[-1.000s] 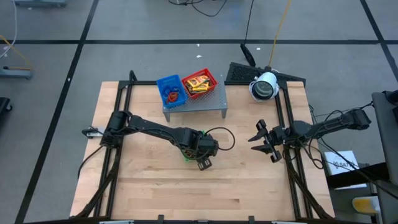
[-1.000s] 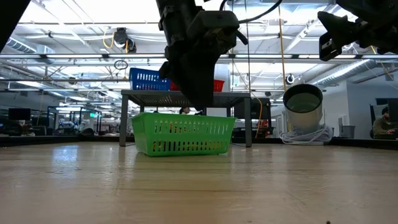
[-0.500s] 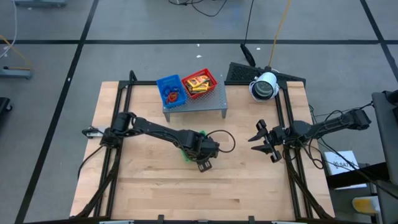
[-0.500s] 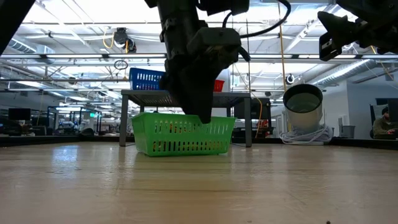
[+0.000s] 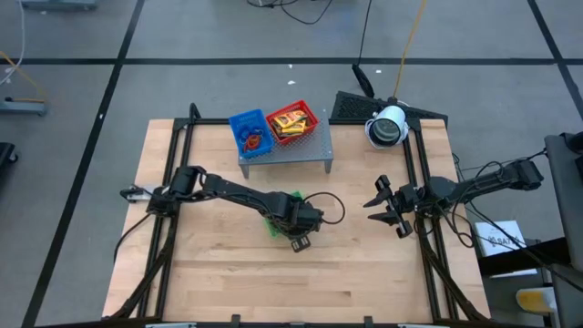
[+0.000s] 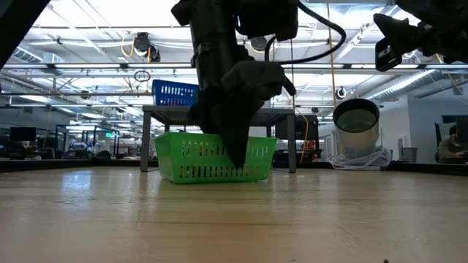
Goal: Pick & Place Office Desk Supplies
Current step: Put the green basket on the shelf
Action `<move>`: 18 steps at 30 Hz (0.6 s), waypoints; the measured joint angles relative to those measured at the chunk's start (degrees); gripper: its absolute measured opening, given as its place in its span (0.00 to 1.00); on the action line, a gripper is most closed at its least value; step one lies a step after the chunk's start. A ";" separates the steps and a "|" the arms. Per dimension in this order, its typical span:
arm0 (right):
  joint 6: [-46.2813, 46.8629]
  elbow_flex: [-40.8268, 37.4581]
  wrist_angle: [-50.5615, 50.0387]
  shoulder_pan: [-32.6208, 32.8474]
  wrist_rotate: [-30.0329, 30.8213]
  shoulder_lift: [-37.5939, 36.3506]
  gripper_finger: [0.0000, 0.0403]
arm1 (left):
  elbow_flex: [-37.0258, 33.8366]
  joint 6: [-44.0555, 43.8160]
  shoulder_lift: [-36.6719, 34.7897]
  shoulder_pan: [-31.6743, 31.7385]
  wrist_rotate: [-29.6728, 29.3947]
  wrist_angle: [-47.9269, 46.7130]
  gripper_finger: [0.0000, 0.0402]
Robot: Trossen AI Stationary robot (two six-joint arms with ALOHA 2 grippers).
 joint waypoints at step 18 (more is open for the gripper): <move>0.00 -0.02 0.04 0.00 0.00 -0.02 0.35 | 12.72 4.15 -6.25 0.32 4.74 -12.21 0.01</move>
